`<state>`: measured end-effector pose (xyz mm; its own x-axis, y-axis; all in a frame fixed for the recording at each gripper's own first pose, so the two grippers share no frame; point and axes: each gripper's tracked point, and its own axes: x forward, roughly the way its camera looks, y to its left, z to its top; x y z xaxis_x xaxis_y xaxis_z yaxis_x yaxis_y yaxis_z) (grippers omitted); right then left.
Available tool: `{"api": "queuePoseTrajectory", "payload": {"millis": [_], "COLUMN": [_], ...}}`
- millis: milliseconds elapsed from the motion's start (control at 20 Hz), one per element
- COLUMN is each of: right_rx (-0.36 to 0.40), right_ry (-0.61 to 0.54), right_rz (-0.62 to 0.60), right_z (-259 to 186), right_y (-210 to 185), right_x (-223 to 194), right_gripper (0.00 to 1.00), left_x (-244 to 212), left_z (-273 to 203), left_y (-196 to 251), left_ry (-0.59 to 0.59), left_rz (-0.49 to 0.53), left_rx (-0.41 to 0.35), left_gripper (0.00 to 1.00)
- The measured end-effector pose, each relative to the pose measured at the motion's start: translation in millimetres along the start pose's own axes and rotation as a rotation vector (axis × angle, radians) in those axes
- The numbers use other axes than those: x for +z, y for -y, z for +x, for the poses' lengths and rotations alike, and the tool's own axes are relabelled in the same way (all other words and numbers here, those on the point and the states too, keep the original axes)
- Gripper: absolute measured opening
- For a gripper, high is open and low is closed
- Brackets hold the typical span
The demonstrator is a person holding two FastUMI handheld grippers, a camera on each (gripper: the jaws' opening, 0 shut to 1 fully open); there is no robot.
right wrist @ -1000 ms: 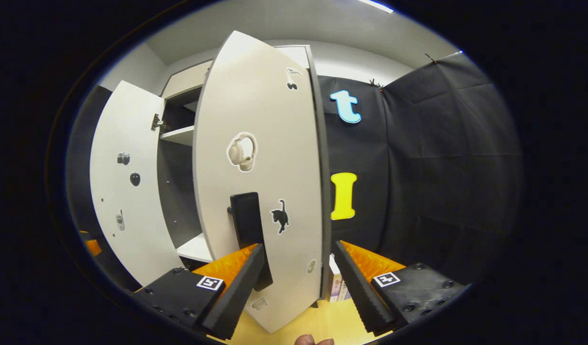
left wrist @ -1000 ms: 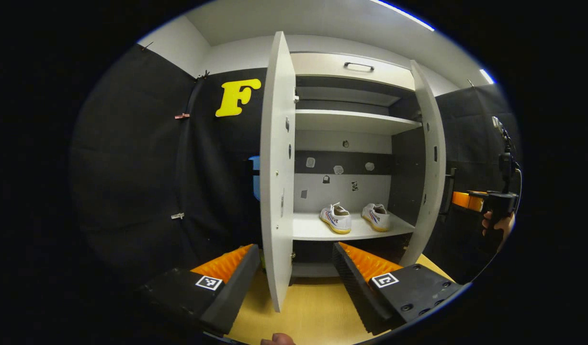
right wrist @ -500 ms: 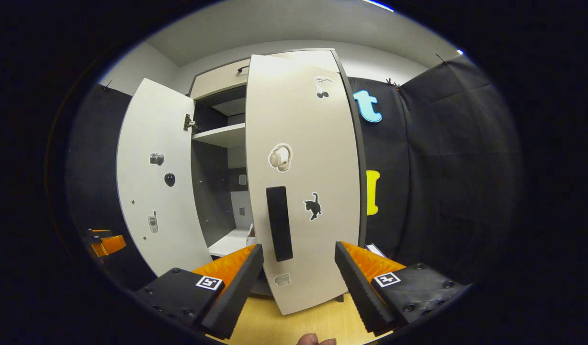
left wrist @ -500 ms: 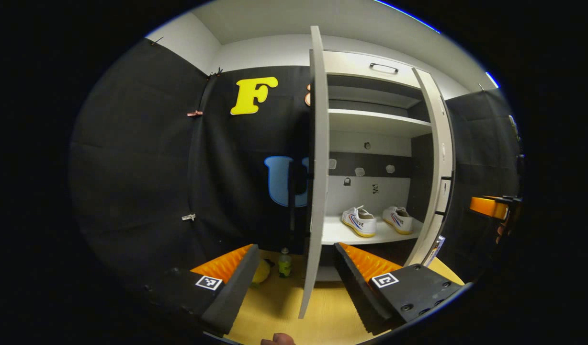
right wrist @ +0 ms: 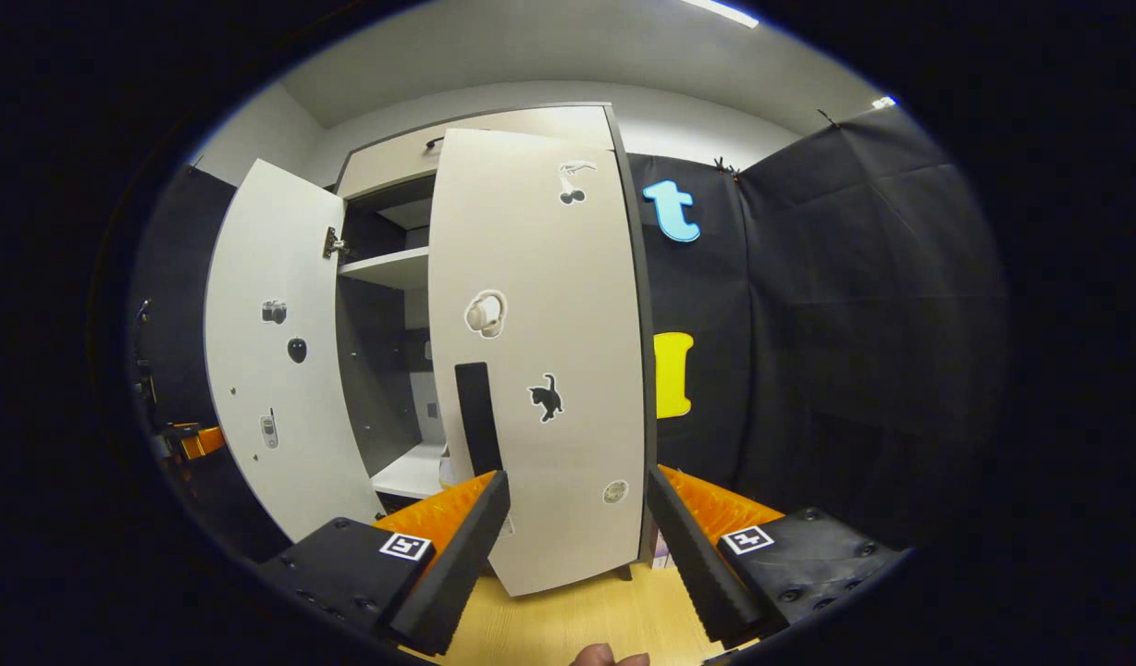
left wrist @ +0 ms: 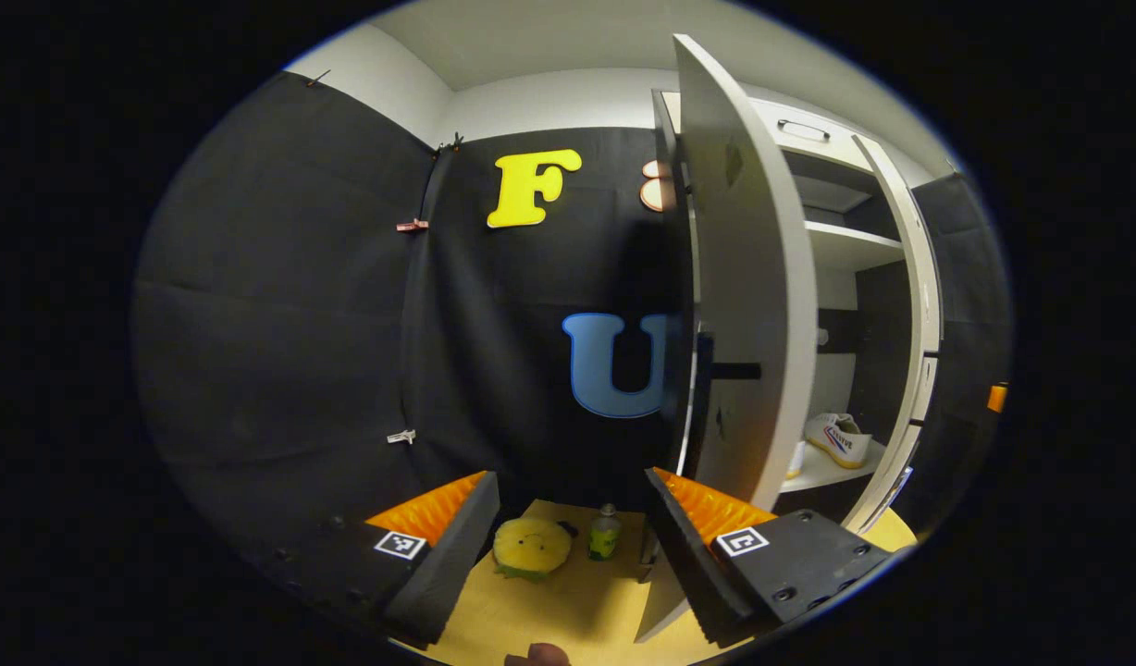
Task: Grab one shoe with the right hand and put it into the shoe cabinet, grab the other shoe with the left hand and put it into the shoe cabinet; then close the right door with the right hand and the left door with the left hand.
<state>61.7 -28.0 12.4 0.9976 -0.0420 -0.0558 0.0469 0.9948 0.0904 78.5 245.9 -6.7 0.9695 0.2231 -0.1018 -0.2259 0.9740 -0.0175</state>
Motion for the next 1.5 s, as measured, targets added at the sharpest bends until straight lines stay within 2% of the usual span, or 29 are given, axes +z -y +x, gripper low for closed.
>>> {"api": "queuePoseTrajectory", "payload": {"millis": [300,350,550,700,950,1150,1250,1500], "right_rx": [-0.042,-0.044,-0.040,-0.032,-0.028,-0.013,0.000,0.018], "right_ry": [0.005,0.004,-0.003,-0.010,-0.009,-0.021,-0.027,-0.036], "right_rz": [-0.020,-0.019,-0.012,0.001,0.021,0.014,0.016,-0.005], "right_z": [-3,-3,0,-4,-11,-17,-20,-23], "right_y": [20,23,28,31,42,45,44,43], "right_x": [1,0,-3,-4,-1,-1,-1,-2], "right_gripper": [0.98,0.98,0.98,0.98,0.98,0.98,0.98,0.98], "left_x": [-3,-1,-4,-3,-5,-5,-8,-5], "left_z": [18,19,17,10,3,2,-5,-34], "left_y": [2,3,21,36,98,170,204,235], "left_ry": [-0.010,-0.002,-0.018,-0.017,-0.026,-0.017,-0.036,-0.025], "left_rz": [0.044,0.053,0.002,0.010,0.005,-0.001,0.004,0.034], "left_rx": [-0.022,-0.023,-0.058,-0.057,-0.158,-0.268,-0.324,-0.361], "left_gripper": [0.96,0.93,0.93,0.93,0.94,0.91,0.94,0.94]}}
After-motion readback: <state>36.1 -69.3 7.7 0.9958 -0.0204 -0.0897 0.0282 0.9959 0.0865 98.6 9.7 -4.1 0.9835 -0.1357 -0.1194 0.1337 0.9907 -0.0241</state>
